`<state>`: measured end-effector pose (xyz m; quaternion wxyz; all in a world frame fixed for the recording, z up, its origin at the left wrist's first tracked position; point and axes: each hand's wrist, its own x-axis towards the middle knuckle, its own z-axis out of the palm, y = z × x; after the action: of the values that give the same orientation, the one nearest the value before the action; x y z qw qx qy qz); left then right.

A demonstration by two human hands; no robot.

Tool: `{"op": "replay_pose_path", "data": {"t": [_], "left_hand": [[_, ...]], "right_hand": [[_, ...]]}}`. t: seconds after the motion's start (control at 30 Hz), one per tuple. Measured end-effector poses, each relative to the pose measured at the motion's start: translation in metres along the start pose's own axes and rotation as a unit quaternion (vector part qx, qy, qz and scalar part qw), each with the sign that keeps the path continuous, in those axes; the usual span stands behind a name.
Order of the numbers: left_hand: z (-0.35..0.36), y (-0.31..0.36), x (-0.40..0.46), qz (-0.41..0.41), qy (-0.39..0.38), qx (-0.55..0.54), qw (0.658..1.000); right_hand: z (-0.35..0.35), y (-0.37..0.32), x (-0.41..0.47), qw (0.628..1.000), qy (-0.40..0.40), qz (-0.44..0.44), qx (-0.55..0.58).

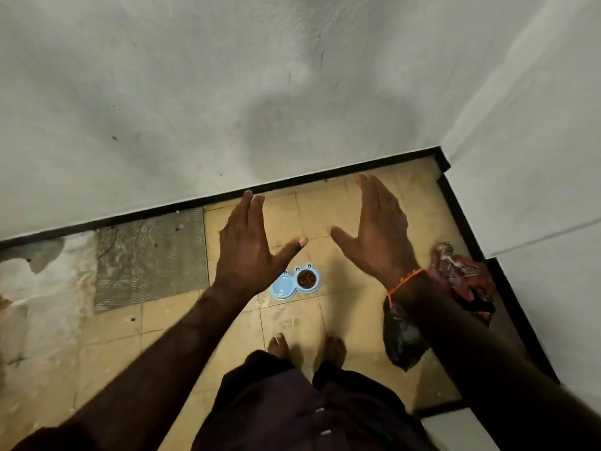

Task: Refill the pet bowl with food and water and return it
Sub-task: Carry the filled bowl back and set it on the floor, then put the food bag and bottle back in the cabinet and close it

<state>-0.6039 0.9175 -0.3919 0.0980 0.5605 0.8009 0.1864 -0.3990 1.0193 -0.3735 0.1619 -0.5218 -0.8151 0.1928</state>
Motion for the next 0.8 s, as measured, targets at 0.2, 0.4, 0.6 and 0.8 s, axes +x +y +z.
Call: {"op": "replay_pose_path", "data": {"t": [0.2,0.4,0.6,0.8], "left_hand": [[-0.034,0.044,-0.008,0.063,-0.014,-0.014,0.998],[-0.058,0.079,0.018,0.170,-0.045,-0.025,0.984],[-0.077,0.130,0.042,0.317,-0.110,-0.087,0.938],[-0.067,0.197,0.038,0.463,-0.164,-0.162,0.856]], "right_hand": [[-0.054,-0.004,-0.031,0.998,0.046,0.041,0.000],[-0.087,-0.003,-0.067,0.987,0.114,0.117,-0.007],[-0.123,-0.009,-0.115,0.948,0.242,0.206,-0.013],[-0.147,-0.017,-0.180,0.879,0.351,0.316,-0.070]]}}
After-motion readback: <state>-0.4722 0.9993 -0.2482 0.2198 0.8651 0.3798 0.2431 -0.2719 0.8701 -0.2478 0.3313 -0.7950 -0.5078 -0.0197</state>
